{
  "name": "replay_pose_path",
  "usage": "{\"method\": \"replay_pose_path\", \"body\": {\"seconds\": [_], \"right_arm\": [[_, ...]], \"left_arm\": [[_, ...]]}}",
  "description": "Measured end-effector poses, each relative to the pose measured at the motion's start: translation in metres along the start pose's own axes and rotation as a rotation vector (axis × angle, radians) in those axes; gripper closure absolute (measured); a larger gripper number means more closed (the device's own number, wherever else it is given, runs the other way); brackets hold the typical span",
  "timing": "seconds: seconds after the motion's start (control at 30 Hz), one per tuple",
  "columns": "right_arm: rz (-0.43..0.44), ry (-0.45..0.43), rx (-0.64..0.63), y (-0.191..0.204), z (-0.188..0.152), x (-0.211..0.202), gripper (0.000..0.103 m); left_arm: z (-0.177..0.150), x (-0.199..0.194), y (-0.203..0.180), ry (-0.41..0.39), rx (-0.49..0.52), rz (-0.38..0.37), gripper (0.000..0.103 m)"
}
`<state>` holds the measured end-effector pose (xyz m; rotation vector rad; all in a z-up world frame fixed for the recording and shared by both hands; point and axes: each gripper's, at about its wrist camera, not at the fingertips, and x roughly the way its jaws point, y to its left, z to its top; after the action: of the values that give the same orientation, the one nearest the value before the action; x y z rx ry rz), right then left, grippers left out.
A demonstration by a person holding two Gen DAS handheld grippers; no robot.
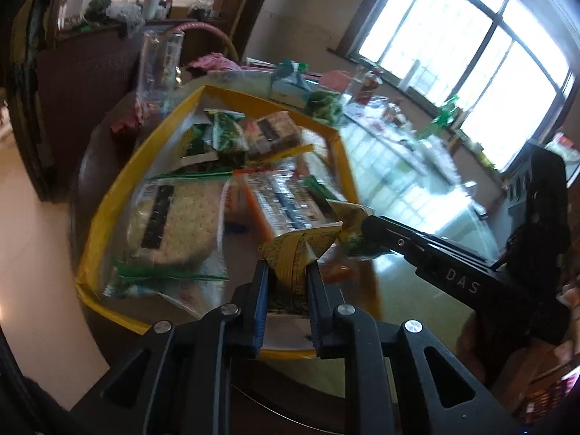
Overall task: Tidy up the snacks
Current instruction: 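Carry both small yellow bags into the tray and open both grippers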
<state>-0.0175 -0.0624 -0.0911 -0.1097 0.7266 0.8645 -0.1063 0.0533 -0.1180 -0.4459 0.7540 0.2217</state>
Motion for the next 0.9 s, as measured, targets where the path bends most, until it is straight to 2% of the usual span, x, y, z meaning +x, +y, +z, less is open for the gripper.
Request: {"method": "replay_pose_path", "body": {"seconds": [0.13,0.2,0.27,0.3,0.33,0.37,0.5,0.63,0.8,0.9], "right_arm": [[-0.029,0.017,-0.013,0.001,0.0,0.016,0.085],[-0.028,0.016,-0.011,0.002,0.001,0.018,0.082],[-0.001,0.006,0.009,0.002,0.0,0.012,0.065],[0.018,-0.007,0.013,0.003,-0.002,0.007,0.044],[0.031,-0.023,0.018,0.004,-0.004,0.001,0.032],[0.033,-0.044,0.028,0.005,-0.007,-0.006,0.031],[0.016,-0.06,0.055,0.007,-0.022,-0.029,0.031],[-0.054,-0.072,0.042,0.012,-0.035,-0.05,0.023],[-0.143,-0.088,0.03,0.027,-0.051,-0.068,0.021],[-0.134,-0.078,0.028,0.033,-0.057,-0.073,0.021]], "left_arm": [[-0.001,0.008,0.006,0.016,-0.029,0.023,0.08],[-0.002,0.008,0.01,0.019,-0.043,0.021,0.067],[-0.002,0.001,0.015,0.001,-0.074,0.001,0.043],[-0.004,-0.005,0.015,-0.023,-0.079,0.003,0.04],[-0.006,-0.013,0.014,-0.063,-0.074,0.017,0.032],[-0.006,-0.016,0.013,-0.075,-0.07,0.026,0.027],[-0.012,-0.036,0.002,-0.131,-0.025,0.02,0.025],[-0.021,-0.058,-0.009,-0.221,0.023,0.104,0.025],[-0.021,-0.072,-0.014,-0.211,0.041,0.123,0.025],[-0.02,-0.078,-0.012,-0.198,0.044,0.169,0.025]]}}
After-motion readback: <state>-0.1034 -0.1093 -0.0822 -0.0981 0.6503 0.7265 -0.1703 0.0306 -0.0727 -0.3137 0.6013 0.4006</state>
